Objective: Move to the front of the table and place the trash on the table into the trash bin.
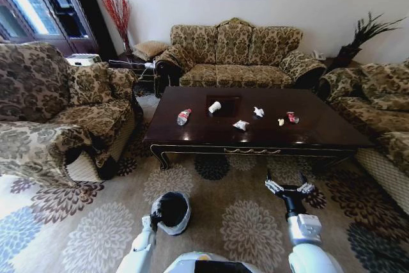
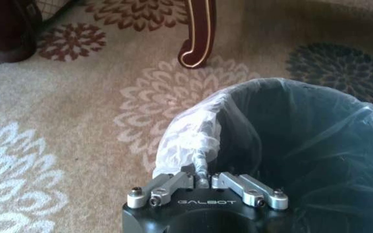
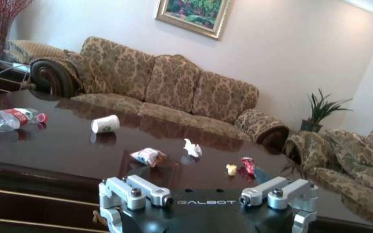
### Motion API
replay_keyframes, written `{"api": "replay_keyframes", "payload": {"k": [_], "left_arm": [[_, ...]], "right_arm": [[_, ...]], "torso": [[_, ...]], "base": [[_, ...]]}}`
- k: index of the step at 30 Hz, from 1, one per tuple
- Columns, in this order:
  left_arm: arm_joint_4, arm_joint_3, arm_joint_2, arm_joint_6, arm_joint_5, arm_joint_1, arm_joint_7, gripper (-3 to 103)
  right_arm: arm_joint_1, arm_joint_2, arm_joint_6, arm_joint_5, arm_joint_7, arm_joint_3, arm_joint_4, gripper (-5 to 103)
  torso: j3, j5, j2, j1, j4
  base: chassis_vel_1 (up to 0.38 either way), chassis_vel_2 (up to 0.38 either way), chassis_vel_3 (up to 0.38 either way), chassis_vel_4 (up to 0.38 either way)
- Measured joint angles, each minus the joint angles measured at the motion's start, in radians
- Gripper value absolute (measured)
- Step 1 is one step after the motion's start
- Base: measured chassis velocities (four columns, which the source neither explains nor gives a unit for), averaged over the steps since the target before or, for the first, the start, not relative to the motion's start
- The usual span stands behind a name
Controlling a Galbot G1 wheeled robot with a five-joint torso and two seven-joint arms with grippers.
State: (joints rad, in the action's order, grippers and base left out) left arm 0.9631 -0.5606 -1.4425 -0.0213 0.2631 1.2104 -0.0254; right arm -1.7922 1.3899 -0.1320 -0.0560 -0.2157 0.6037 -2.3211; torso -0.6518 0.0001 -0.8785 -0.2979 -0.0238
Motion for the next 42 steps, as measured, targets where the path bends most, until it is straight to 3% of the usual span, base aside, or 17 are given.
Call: {"api": "replay_keyframes", "payload": {"k": [4, 42], "left_arm": [[0.002, 0.002, -0.005, 0.0, 0.0, 0.001, 0.001, 3], [0.006, 0.002, -0.005, -0.001, 0.0, 0.003, 0.001, 3]], "right_arm": [[0.001, 0.001, -0.001, 0.005, -0.002, 0.002, -0.004, 100], [0.002, 0.002, -0.002, 0.007, -0.002, 0.003, -0.005, 100]], "torso": [[0.0, -0.0006, 0.0, 0.0, 0.0002], [0.0, -0.0002, 0.0, 0.0, 0.0001]], "base": [[0.0, 0.0, 0.0, 0.0], [0.0, 0.0, 0.0, 0.0]]}}
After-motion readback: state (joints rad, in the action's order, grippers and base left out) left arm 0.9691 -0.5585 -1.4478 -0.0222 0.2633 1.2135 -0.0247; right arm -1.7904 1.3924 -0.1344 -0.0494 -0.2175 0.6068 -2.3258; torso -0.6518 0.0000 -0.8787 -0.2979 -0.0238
